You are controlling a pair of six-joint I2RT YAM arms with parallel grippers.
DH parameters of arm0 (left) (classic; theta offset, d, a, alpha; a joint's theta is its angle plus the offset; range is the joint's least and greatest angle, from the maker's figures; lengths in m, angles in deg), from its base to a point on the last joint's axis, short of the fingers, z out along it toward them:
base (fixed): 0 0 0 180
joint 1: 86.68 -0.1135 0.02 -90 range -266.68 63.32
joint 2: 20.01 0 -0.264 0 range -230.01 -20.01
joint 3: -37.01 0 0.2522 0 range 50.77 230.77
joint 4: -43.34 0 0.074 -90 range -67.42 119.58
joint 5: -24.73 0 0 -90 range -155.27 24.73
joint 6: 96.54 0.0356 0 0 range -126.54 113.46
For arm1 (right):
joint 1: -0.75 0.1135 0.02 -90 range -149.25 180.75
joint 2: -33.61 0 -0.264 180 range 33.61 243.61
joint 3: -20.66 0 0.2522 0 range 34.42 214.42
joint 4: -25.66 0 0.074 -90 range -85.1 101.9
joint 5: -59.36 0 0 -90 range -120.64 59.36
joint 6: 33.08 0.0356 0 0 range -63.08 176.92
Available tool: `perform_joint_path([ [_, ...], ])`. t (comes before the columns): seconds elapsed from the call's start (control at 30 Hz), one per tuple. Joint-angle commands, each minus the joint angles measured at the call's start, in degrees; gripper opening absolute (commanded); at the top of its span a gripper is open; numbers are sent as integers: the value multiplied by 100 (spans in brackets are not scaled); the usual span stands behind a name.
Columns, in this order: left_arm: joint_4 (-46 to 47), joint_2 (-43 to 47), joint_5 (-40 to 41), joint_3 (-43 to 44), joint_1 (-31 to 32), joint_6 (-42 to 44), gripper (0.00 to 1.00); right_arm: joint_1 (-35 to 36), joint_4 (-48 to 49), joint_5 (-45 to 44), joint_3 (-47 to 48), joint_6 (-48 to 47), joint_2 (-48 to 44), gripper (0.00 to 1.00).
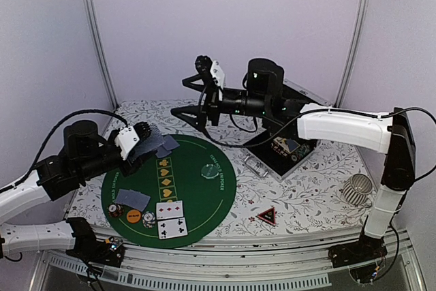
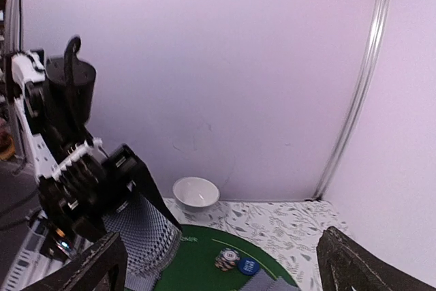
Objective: Distribute texas hold em gaming equipment
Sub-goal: Pick up the poker card from the face-down deck piles.
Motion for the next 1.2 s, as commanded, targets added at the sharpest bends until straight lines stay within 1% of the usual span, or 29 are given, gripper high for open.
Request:
perform_joint_path([
  [0.0, 0, 18, -257, -69, 87, 98, 57, -35, -1365, 1314, 809, 2555, 434, 99],
  [0.1, -7, -6, -266, -50, 106, 82, 57, -9, -1967, 1220, 1337, 2951, 781, 99],
  [0.23, -7, 3, -303, -52, 122, 68, 57, 94, -3026, 1031, 2137, 2804, 1281, 99],
  [0.27, -12, 7, -309, -50, 118, 67, 57, 116, -3164, 1008, 2308, 2757, 1379, 99],
  [0.47, -17, 20, -334, -50, 121, 69, 57, 158, -3366, 1191, 2895, 2755, 1882, 99],
  [0.57, -19, 16, -368, -46, 125, 68, 57, 174, -3526, 1062, 3231, 2795, 2137, 98],
  [0.6, -16, 12, -379, -44, 131, 64, 57, 175, -3590, 879, 3316, 2805, 2206, 96],
  [0.73, -5, 33, -339, -41, 128, 68, 57, 184, -3801, 530, 3412, 2735, 2294, 93],
  [0.8, 10, 38, -279, -41, 129, 68, 57, 180, -3992, 403, 3414, 2622, 2263, 89],
  [1.03, 34, 14, -186, -32, 127, 68, 56, 174, -4391, -246, 3213, 2192, 1803, 82],
  [1.17, 38, -13, -167, -25, 129, 70, 56, 176, -4551, -363, 3210, 2086, 1676, 76],
])
